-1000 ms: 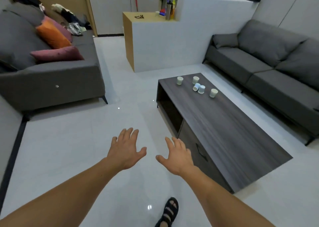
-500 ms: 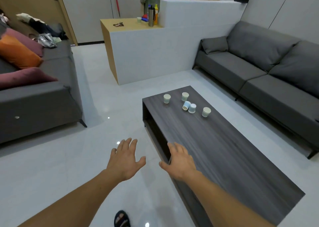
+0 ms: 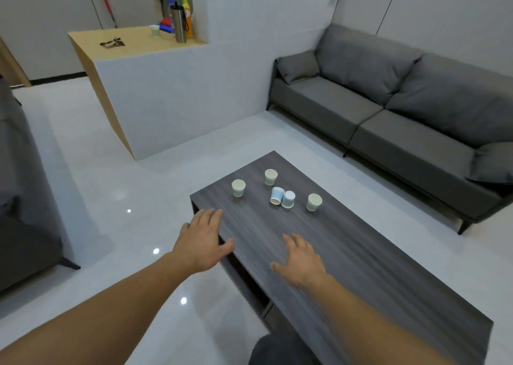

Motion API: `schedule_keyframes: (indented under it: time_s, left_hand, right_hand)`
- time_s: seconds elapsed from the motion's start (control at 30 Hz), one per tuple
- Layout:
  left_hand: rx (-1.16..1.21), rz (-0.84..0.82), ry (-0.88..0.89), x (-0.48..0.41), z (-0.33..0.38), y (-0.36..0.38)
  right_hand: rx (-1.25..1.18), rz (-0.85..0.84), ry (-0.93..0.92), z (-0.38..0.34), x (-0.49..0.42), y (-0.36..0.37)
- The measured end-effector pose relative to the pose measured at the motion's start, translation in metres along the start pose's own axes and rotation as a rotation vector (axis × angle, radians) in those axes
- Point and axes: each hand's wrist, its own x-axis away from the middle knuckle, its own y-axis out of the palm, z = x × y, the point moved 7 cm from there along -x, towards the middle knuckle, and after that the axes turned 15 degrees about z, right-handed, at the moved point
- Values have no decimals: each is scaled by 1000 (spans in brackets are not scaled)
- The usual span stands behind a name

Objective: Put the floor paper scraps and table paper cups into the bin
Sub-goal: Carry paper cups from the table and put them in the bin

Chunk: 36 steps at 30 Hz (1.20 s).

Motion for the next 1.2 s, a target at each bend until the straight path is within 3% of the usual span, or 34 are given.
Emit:
schedule_keyframes:
  time_s: [0.43,0.67,1.0,1.2]
  left_hand:
    - [-13,-184,90,-228,50,100]
    - [14,-257,112,-340,68,191]
    - [74,-421,61,-376,39,322]
    - [142,-532,10,-361,24,360]
  right_hand:
    - [-58,-52,81,55,-245,21]
    - [-31,-63,151,108,-365,60]
    - [71,-141,127,159,-475,160]
    - [10,-189,81,161,-476,199]
